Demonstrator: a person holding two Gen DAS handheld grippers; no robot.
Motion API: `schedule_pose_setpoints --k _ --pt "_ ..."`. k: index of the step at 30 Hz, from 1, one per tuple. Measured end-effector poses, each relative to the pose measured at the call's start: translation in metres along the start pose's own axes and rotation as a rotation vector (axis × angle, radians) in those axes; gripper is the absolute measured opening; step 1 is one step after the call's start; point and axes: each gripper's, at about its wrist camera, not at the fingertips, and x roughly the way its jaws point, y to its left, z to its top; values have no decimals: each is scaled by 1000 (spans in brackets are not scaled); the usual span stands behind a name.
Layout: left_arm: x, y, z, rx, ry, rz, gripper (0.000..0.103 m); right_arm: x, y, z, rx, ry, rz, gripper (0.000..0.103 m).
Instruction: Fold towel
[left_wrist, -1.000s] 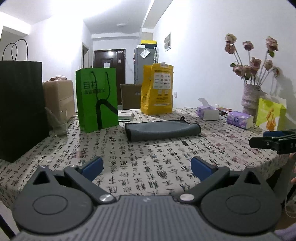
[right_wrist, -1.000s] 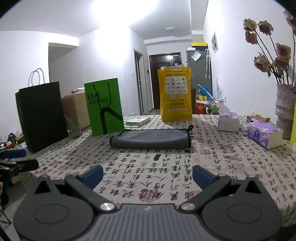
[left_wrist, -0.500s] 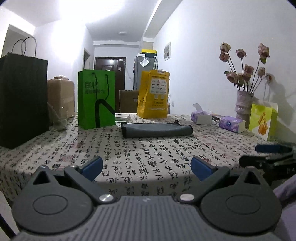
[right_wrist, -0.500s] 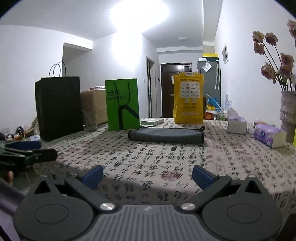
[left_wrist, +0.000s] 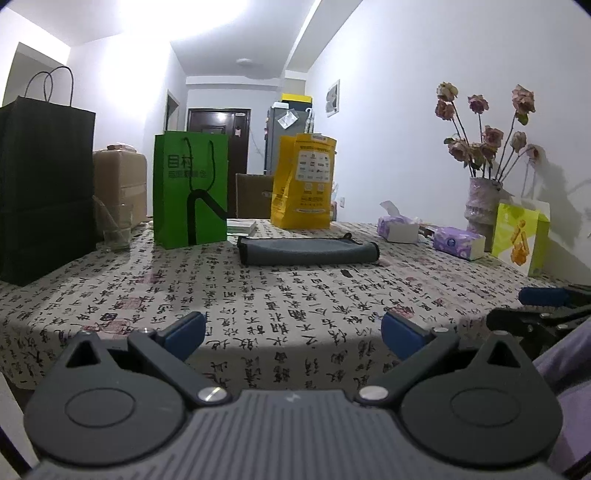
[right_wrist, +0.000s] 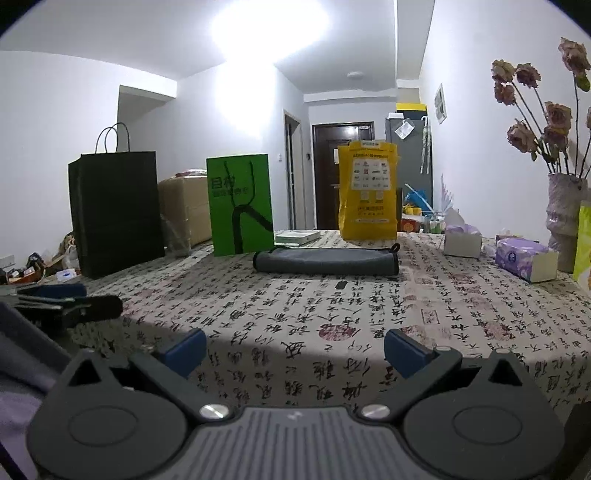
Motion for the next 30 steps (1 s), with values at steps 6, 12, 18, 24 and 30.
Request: schedule_pose_setpoints --k 6,12,18,24,30 --pt "1 0 -1 4 6 -1 103 0 -1 0 3 -6 -4 103" --pt "1 -1 0 7 4 1 103 1 -2 1 4 -9 -5 103" --pt "1 -1 -1 6 7 -2 103 4 -3 -1 13 7 5 103" --pt "1 -1 -1 6 8 -2 103 5 -2 -1 13 10 15 103" --pt "1 -1 -1 6 9 -1 103 5 -1 -2 14 11 16 103"
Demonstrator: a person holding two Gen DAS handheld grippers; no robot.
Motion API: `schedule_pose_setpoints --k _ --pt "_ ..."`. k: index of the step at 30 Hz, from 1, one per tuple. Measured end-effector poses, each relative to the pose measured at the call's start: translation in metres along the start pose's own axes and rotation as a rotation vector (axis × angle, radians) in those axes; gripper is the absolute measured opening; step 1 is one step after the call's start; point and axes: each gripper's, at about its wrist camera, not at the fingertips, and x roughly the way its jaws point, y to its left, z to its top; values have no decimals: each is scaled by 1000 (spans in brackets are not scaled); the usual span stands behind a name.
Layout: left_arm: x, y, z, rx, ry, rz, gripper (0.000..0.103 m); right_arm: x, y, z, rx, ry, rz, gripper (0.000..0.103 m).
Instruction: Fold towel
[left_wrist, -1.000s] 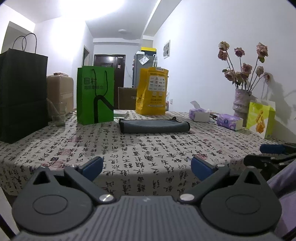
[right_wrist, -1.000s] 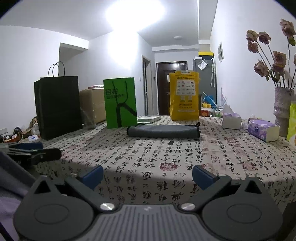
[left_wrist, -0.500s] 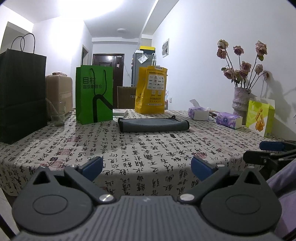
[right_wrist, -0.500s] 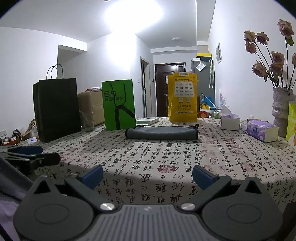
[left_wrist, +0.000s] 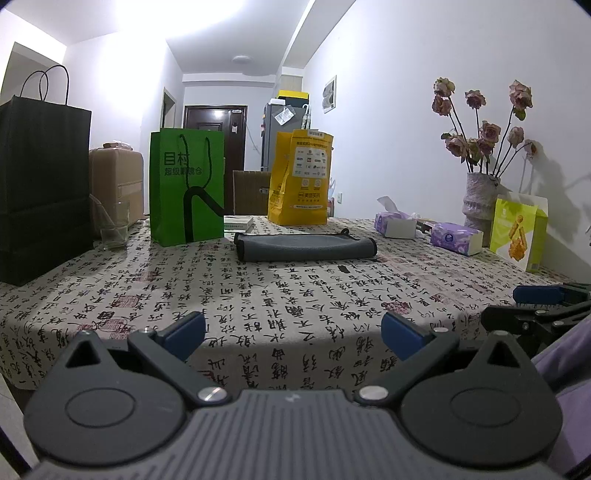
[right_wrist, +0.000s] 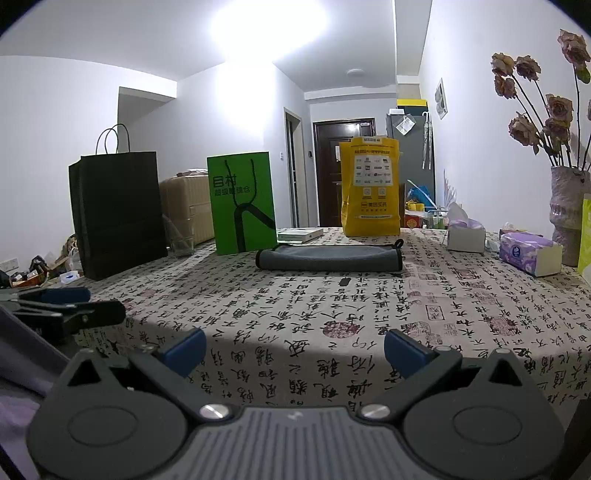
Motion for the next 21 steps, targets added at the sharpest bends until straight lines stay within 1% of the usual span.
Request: schedule_pose_setpoints --k 21 --pt "0 -1 0 0 0 0 103 0 1 -1 2 -1 -1 103"
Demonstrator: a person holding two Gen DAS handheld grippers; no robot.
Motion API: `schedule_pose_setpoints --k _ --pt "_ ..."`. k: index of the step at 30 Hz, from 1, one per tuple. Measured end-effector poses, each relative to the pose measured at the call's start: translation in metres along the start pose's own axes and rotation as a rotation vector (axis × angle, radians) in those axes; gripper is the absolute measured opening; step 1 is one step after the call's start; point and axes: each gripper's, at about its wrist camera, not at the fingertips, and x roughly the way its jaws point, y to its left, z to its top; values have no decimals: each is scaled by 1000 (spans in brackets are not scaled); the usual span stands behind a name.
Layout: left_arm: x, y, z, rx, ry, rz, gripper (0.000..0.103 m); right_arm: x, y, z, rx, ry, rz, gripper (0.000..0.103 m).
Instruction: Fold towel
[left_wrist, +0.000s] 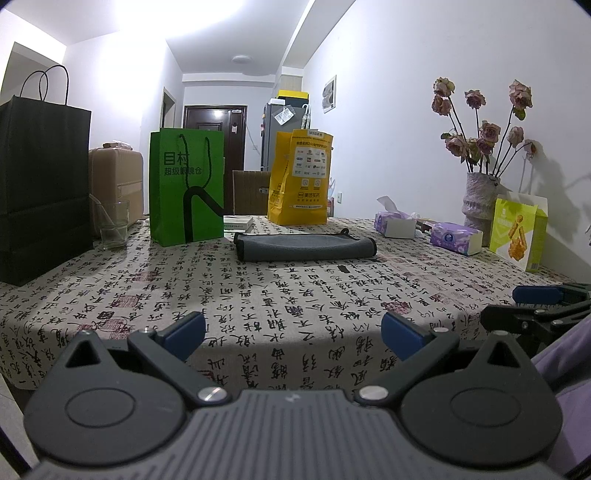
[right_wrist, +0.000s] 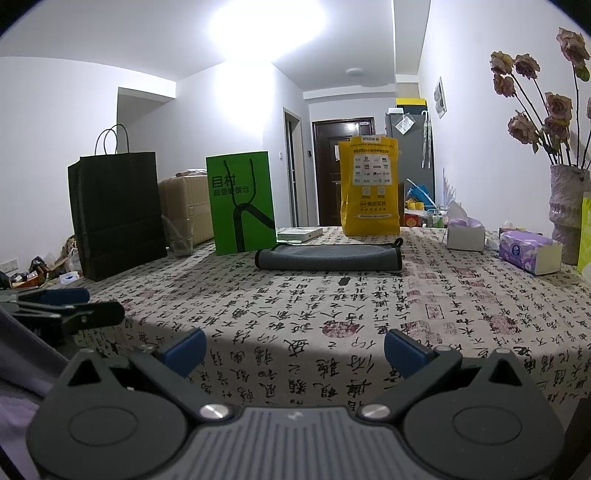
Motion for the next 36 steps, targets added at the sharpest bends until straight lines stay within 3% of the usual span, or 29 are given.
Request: schedule_pose_setpoints --k 36 --pt "0 0 1 2 -5 1 103 1 -2 1 3 2 3 103"
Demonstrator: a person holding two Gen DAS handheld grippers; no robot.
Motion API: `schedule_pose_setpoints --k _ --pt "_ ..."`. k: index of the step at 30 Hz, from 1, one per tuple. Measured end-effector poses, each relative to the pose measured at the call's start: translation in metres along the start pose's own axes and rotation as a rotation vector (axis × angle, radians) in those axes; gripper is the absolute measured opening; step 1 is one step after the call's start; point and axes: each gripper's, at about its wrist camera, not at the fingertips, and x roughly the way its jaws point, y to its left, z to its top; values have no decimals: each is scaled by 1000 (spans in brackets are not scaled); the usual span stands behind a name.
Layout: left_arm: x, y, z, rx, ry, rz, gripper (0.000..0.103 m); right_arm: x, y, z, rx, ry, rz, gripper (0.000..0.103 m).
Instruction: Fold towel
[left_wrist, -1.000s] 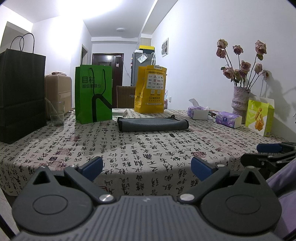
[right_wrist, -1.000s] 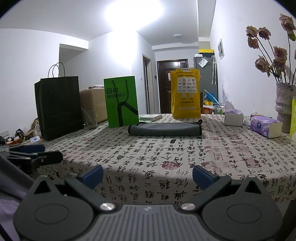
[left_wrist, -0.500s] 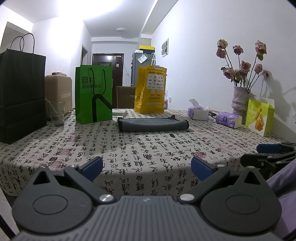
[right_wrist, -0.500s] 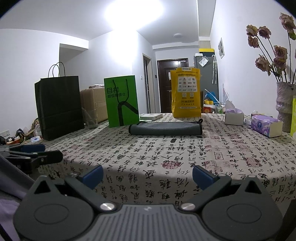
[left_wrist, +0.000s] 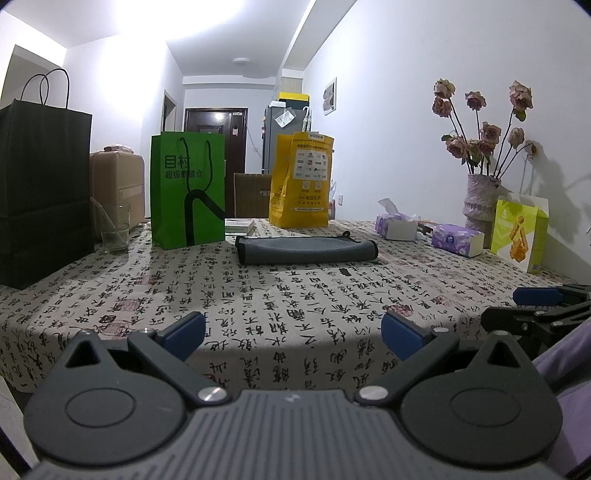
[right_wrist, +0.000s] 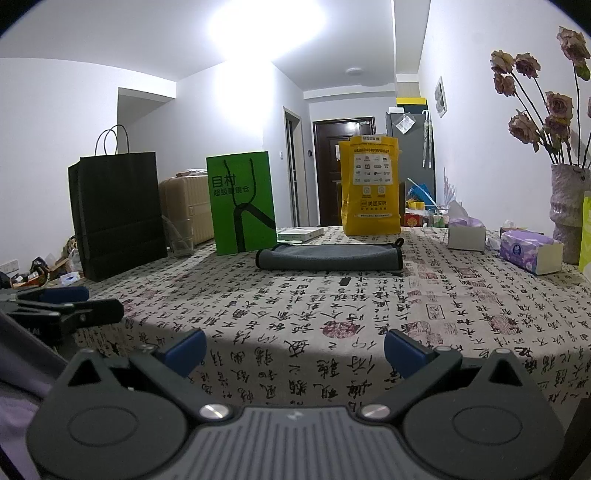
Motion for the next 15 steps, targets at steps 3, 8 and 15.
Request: schedule_pose_setpoints --k 3,8,15 --pt "0 0 1 0 -1 0 103 0 0 0 0 0 0 103" --pt "0 0 1 0 0 1 103 0 0 0 0 0 0 103" --pt "-1 0 3 0 0 2 103 0 0 0 0 1 0 103"
